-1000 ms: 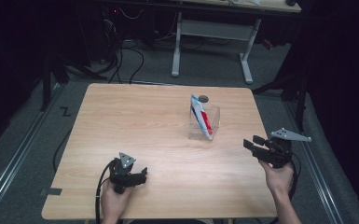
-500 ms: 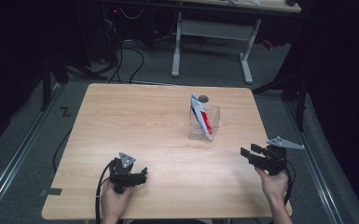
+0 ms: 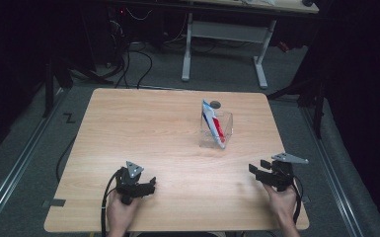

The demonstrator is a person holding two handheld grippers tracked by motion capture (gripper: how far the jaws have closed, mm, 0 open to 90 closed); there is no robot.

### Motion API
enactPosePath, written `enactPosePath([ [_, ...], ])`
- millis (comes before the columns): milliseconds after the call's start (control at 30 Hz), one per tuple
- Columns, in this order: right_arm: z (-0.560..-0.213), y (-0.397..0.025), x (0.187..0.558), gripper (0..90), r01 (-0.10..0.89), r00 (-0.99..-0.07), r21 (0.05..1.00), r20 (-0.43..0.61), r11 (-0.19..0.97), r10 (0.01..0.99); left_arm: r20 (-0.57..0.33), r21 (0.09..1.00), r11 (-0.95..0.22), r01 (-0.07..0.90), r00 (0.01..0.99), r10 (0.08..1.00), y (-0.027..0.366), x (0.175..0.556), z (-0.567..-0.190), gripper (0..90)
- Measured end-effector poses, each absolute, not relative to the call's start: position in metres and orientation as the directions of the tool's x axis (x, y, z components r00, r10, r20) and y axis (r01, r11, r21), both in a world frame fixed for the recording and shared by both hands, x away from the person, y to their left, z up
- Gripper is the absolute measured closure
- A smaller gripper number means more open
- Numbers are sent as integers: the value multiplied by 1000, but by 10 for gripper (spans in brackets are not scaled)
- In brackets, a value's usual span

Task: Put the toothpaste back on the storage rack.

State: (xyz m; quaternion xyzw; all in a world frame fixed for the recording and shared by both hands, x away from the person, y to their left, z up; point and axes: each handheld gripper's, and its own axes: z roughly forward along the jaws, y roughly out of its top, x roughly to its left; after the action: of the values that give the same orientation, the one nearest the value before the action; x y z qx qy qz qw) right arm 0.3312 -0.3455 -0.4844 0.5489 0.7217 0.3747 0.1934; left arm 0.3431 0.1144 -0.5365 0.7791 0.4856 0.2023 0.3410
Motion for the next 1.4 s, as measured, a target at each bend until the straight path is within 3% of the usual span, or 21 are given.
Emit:
enactPosePath([
  [700,-519,-323,346,417,691,-335,703,110,165,936,-16,728,-295,619,446,895,114,343,-536,153],
  [1400,-531,-309,352,372,642,-337,727,-18,243,941,-15,729,-293,619,443,896,114,343,-537,153],
])
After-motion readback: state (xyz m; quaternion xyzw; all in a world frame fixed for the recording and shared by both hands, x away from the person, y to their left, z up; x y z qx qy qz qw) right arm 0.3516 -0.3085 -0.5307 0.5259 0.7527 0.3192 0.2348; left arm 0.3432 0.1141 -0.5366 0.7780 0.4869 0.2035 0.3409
